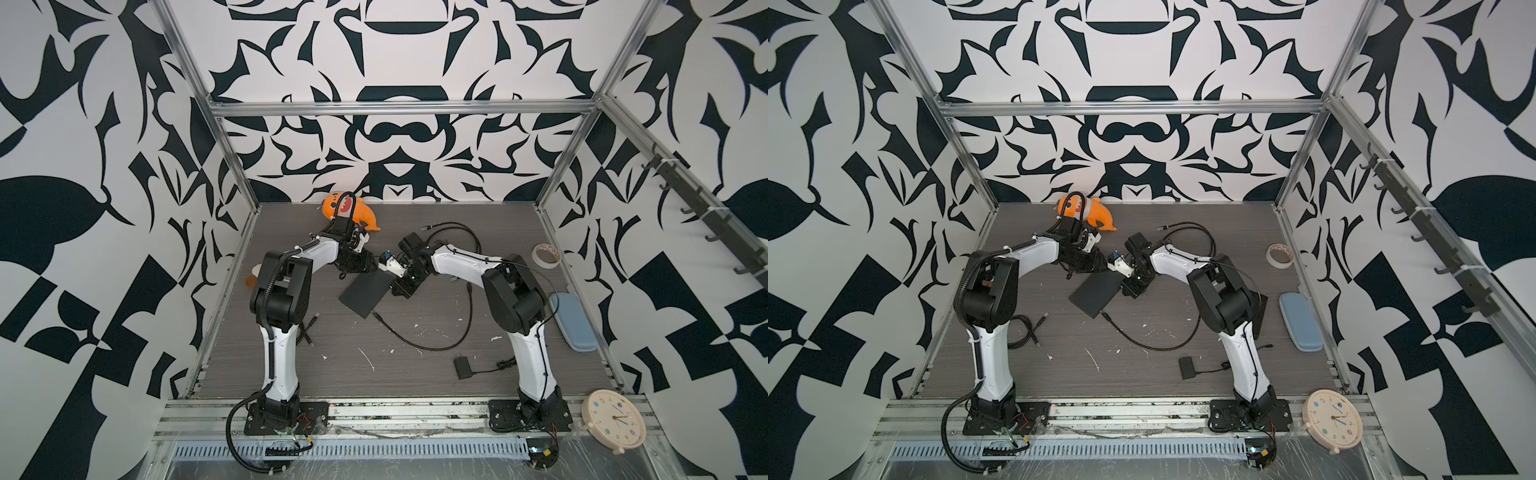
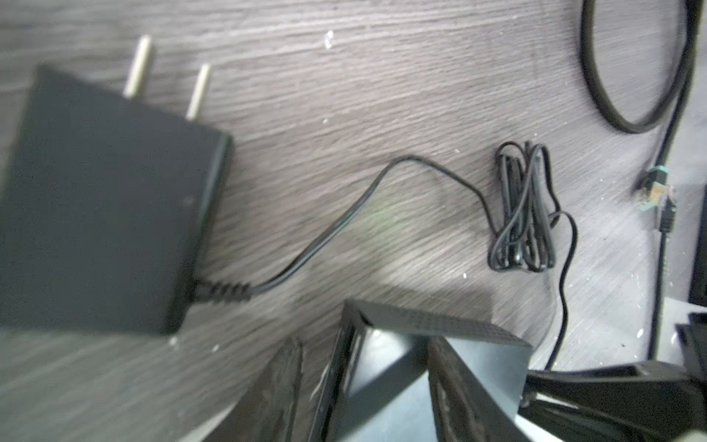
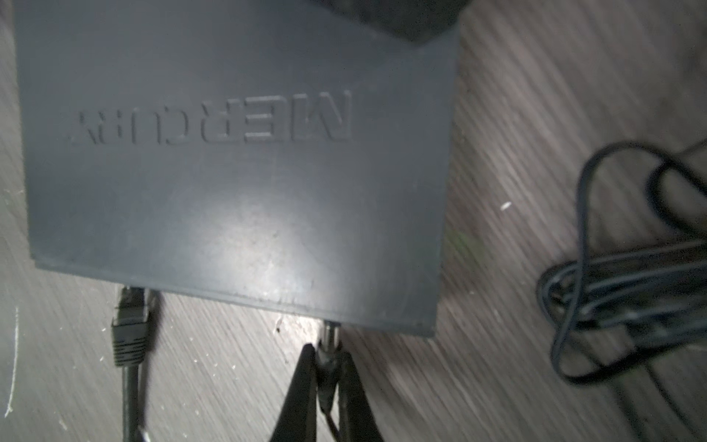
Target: Insert the plug into the switch port
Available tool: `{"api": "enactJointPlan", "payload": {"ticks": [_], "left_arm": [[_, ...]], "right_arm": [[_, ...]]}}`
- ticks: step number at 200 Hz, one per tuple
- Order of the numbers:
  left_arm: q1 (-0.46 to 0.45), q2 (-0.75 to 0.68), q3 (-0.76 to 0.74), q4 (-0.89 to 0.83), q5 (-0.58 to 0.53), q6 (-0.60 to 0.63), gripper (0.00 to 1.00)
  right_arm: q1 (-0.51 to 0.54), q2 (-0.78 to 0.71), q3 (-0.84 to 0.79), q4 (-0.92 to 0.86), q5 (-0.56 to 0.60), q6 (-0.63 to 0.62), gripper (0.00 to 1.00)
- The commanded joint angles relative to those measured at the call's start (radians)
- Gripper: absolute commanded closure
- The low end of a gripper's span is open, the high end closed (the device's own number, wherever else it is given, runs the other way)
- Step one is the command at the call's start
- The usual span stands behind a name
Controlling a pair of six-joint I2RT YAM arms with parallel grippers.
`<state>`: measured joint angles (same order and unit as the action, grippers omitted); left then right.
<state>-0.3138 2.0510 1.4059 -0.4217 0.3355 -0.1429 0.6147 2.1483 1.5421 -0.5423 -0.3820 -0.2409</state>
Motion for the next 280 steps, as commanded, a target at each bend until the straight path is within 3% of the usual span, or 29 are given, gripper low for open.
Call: {"api": "enactJointPlan", "payload": {"ticks": [1,40,61,82,100,133,280], "left_arm": [[0.004,-0.087,-0.041,-0.016,-0.038,-0.065,0.45],[-0.019,-0.261,-0.146,0.062,-0.013,-0.177,0.50],[-0.074,-0.324,-0.239,0.158,0.065,-0.288,0.52],[-0.136,-0.330,-0.303,0.225,0.088,-0.369,0.53],[-0.141,-0.319,-0.372,0.351,0.133,-0.486,0.56],[-0.151,-0.293,-0.414,0.492,0.207,-0.590,0.59],[-0.199,-0.187,-0.394,0.546,0.237,-0.632,0.69]], "right_arm": [[-0.012,-0.057,-0.100,0.033,-0.002,0.014,0.92],[-0.036,-0.180,-0.209,0.127,-0.045,-0.027,0.92],[-0.043,-0.205,-0.235,0.152,-0.071,-0.067,0.92],[-0.057,-0.225,-0.270,0.196,-0.105,-0.084,0.92],[-0.075,-0.244,-0.304,0.235,-0.144,-0.093,0.92],[-0.085,-0.263,-0.328,0.254,-0.184,-0.109,0.92],[-0.088,-0.251,-0.350,0.312,-0.246,-0.088,0.92]]}}
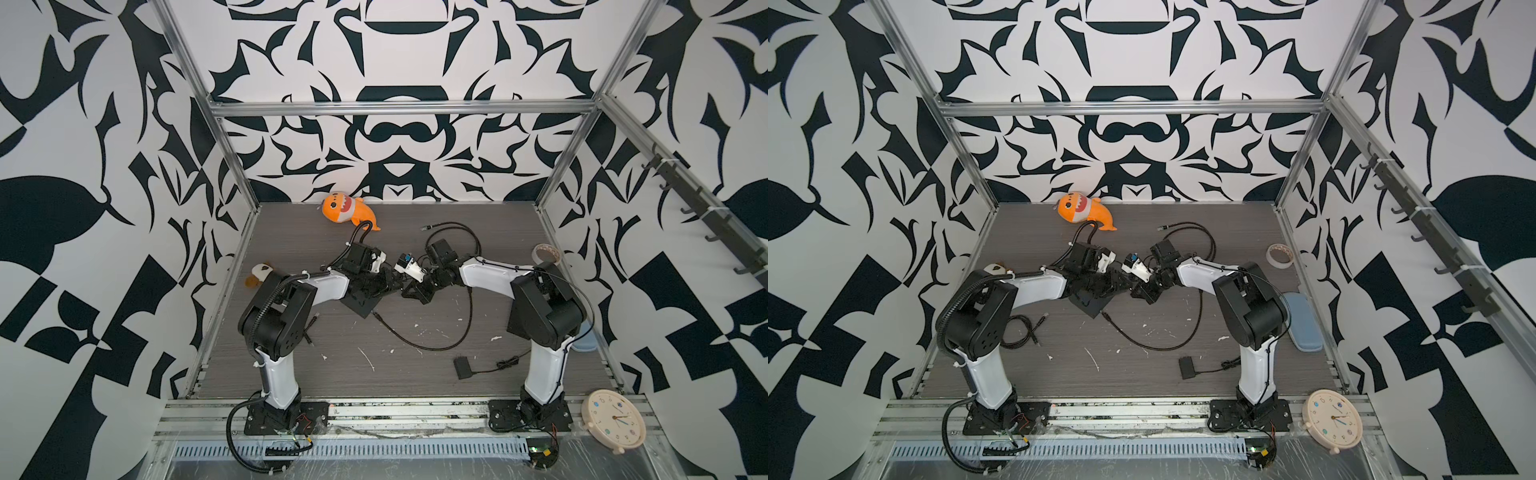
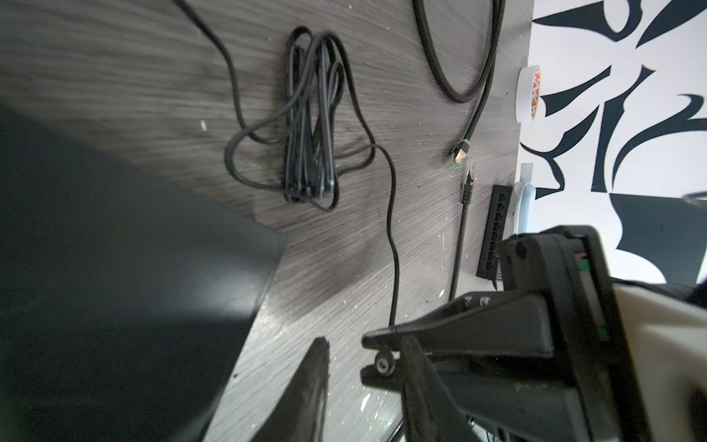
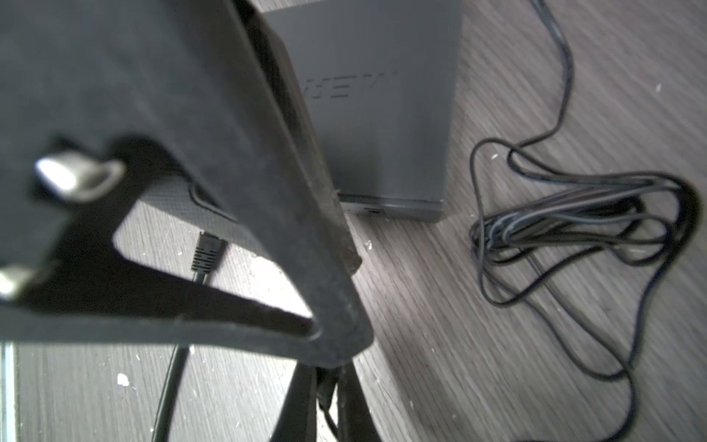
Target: Insert the plug into the switch port
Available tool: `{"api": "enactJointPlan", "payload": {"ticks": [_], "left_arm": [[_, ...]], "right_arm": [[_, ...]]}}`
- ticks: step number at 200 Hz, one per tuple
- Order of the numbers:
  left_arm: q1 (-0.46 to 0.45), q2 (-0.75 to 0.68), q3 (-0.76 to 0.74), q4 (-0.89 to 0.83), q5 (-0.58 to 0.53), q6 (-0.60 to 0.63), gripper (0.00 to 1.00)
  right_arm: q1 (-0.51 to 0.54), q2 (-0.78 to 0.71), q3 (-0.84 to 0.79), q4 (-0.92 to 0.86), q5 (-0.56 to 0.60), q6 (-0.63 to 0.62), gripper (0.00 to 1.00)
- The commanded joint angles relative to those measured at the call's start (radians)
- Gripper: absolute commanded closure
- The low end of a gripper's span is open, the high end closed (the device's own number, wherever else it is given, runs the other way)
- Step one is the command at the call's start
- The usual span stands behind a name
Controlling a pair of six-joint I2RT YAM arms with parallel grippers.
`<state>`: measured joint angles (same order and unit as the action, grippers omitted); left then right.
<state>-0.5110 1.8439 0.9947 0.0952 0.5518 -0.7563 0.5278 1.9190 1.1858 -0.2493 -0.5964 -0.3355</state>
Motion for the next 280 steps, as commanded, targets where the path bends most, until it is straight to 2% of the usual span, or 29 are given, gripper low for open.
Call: {"api": "enactJointPlan", "payload": {"ticks": [1,65,131,145,166,196,214,249,280], "left_arm": [[-0.001,0.022,0.017,0.030,0.020,-0.019,0.69],[-0.011,0.044,0.020,0.058,0.055,-0.031,0.78],[-0.012,0.036,0.006,0.069,0.036,-0.050,0.89],[-0.012,0.032,0.005,0.066,0.028,-0.054,0.89],[-0.012,0.026,0.004,0.058,0.021,-0.054,0.89],[-0.012,0.026,0.006,0.048,0.016,-0.055,0.89],[-0.011,0.023,0.006,0.043,0.014,-0.058,0.89],[-0.011,0.015,0.001,0.038,0.014,-0.064,0.89],[-0.011,0.015,0.003,0.038,0.013,-0.070,0.89]], "right_arm": [[-0.001,-0.021,0.007,0.019,-0.032,0.007,0.92],[0.000,-0.009,0.019,0.019,-0.027,0.018,0.92],[-0.001,-0.017,-0.002,0.045,-0.015,0.038,0.93],[0.000,-0.024,-0.015,0.052,-0.004,0.044,0.90],[-0.002,-0.059,-0.067,0.087,0.014,0.060,0.79],[-0.011,-0.146,-0.206,0.258,0.020,0.120,0.66],[-0.011,-0.186,-0.278,0.364,0.012,0.156,0.63],[-0.011,-0.205,-0.409,0.647,0.062,0.257,0.60],[-0.011,-0.145,-0.454,0.899,0.034,0.370,0.62]]}}
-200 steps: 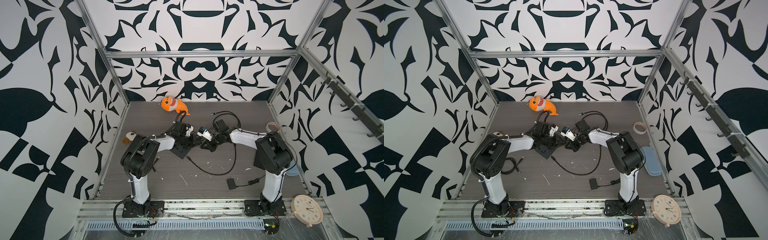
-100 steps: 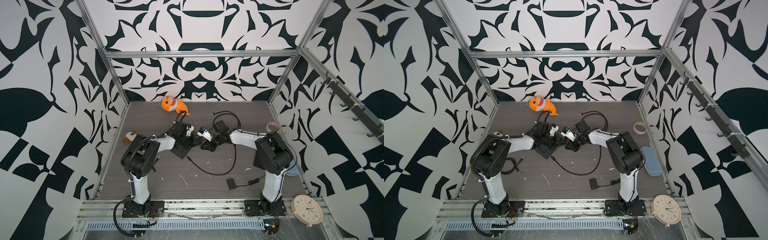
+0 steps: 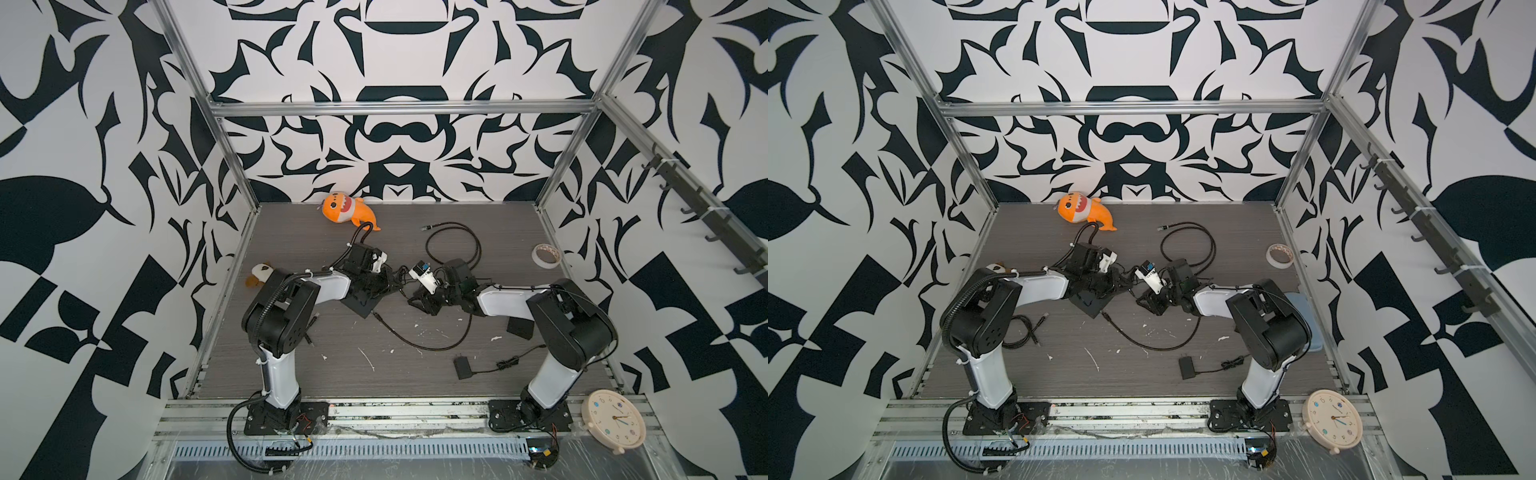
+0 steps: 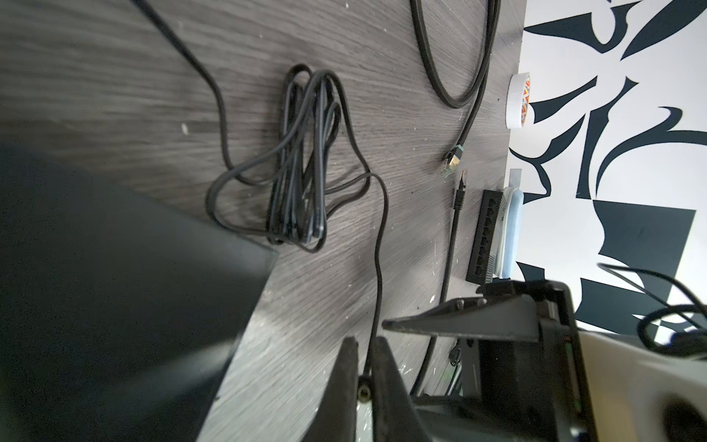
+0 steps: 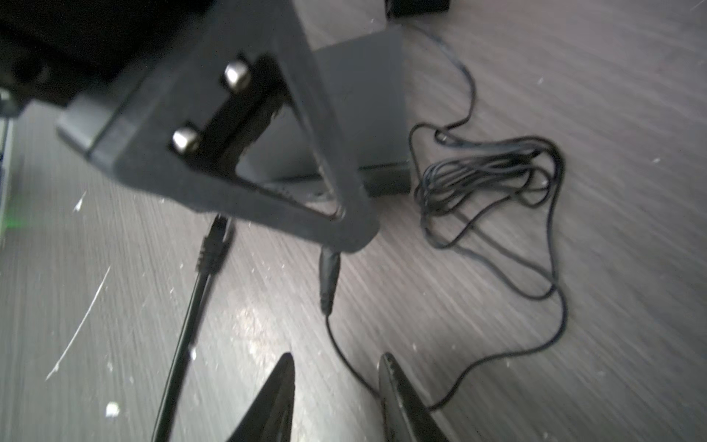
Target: Insert the plug into the switch port
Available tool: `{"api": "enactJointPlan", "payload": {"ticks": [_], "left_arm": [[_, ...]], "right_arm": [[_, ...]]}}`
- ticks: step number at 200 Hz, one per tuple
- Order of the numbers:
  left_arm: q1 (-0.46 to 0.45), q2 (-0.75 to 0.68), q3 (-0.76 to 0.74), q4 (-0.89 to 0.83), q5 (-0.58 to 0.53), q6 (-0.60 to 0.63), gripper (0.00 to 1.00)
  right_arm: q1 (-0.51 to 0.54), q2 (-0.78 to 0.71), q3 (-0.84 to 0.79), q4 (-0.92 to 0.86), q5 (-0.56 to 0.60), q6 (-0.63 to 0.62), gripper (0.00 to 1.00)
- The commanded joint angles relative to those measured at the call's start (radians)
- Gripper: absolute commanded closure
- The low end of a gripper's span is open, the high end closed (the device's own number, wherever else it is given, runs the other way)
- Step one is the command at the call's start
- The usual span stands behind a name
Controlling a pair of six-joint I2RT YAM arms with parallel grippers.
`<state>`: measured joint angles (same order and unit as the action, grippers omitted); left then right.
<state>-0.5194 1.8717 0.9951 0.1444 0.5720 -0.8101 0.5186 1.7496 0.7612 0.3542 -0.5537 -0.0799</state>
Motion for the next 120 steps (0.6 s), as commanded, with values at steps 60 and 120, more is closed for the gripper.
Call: {"api": "enactJointPlan", "payload": {"ticks": [60,120], "left_arm": [[-0.003,-0.016,0.013,-0.026,-0.005,-0.013,0.89],[-0.003,-0.008,0.017,-0.018,0.002,-0.024,0.89]], "right_arm": [[0.013,0.092,-0.102,0.516,-0.038,0.201,0.69],[0.022,0.121,-0.107,0.558,-0.023,0.214,0.77]]}}
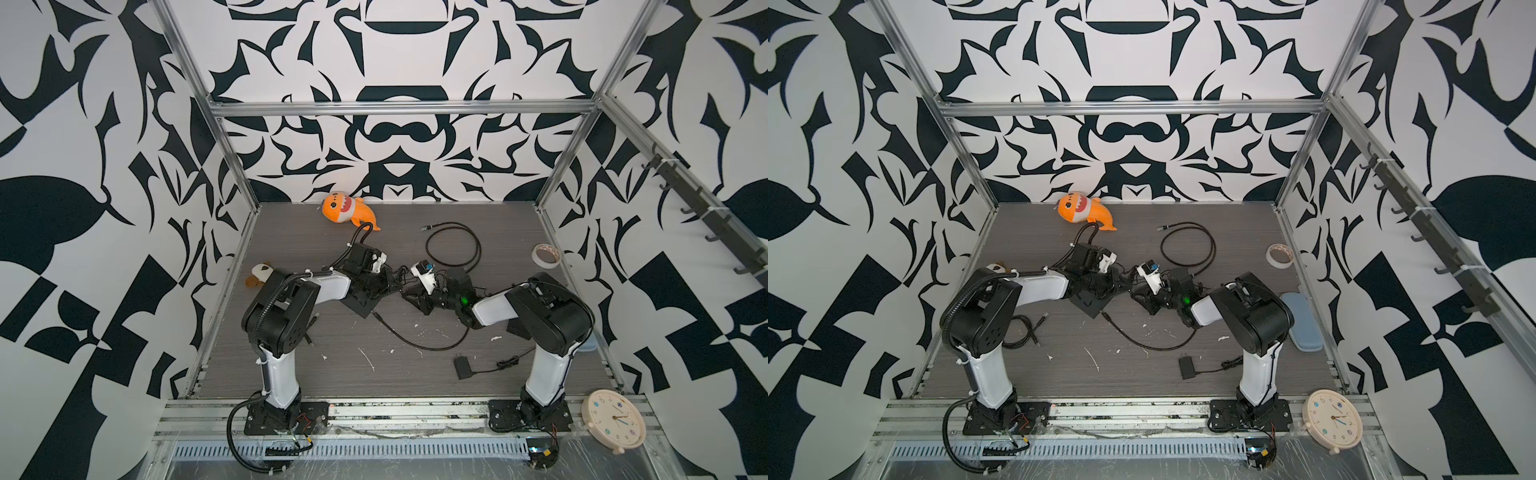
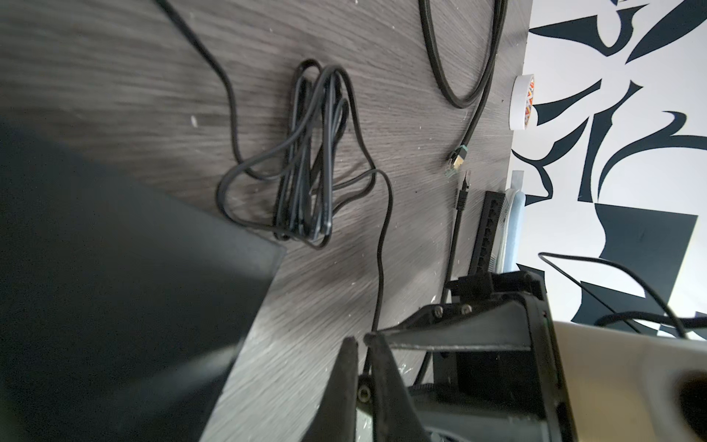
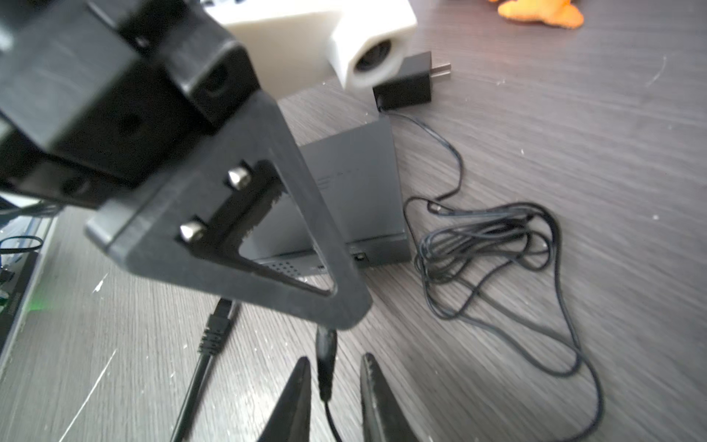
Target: Insert the plug into the switch port
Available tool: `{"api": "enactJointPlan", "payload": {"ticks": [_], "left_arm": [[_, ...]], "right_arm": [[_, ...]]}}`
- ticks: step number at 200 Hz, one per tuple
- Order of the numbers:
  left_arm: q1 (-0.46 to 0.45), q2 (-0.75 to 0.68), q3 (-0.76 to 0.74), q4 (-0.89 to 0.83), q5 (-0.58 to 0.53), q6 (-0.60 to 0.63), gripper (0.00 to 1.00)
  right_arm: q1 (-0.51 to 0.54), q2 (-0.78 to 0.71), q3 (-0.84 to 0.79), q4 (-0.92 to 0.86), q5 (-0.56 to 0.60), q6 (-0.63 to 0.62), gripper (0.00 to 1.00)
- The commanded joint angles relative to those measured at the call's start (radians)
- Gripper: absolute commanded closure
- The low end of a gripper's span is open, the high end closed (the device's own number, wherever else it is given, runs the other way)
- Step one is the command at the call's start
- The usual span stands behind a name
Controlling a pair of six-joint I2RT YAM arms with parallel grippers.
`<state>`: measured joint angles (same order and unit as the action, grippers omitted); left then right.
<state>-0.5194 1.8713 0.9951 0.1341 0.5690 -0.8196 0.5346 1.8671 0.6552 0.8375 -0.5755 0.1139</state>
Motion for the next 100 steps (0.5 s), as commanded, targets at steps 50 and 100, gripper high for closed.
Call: {"api": "enactJointPlan", "payload": {"ticks": [50,100], "left_arm": [[-0.002,-0.013,0.021,-0.012,0.007,-0.013,0.89],[-0.002,-0.010,0.020,-0.010,0.008,-0.013,0.89]], "right_arm": [[0.011,0.024,0.024,0.054,-0.007,0.020,0.80],[0.011,0.020,0.021,0.048,0.002,0.015,0.88]]}}
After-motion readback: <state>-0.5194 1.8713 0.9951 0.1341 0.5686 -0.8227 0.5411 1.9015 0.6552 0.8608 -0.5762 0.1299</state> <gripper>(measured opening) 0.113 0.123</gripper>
